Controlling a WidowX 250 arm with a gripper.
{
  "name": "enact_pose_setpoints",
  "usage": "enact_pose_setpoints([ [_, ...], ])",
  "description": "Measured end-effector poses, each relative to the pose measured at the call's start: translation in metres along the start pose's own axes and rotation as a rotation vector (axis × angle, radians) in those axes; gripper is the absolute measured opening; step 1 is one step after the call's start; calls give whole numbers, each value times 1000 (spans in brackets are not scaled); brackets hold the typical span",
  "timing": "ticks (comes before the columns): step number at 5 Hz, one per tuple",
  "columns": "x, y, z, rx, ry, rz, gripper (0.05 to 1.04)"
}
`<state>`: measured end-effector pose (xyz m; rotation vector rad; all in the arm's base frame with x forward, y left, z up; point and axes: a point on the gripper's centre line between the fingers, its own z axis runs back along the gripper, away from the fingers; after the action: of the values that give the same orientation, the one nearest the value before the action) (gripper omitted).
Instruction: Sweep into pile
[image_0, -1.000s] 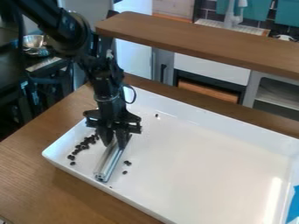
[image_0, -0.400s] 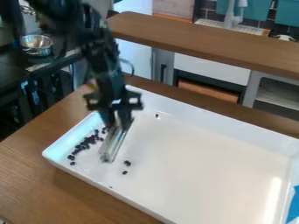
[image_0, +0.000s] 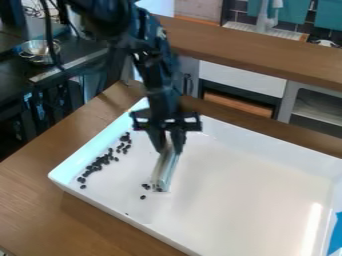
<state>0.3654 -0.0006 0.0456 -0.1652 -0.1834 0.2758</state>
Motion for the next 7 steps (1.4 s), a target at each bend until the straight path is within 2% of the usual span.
enact_pose_setpoints([
  [1,-14,-5,-21,37,-25,-35,352],
  [2,-25,3,-33,57,-48,-69,352],
  [4,-20,26,-33,68,-66,-81,352],
  [5,-16,43,-34,92,-77,-104,352],
  [7,-10,67,-34,158,-149,-197,352],
])
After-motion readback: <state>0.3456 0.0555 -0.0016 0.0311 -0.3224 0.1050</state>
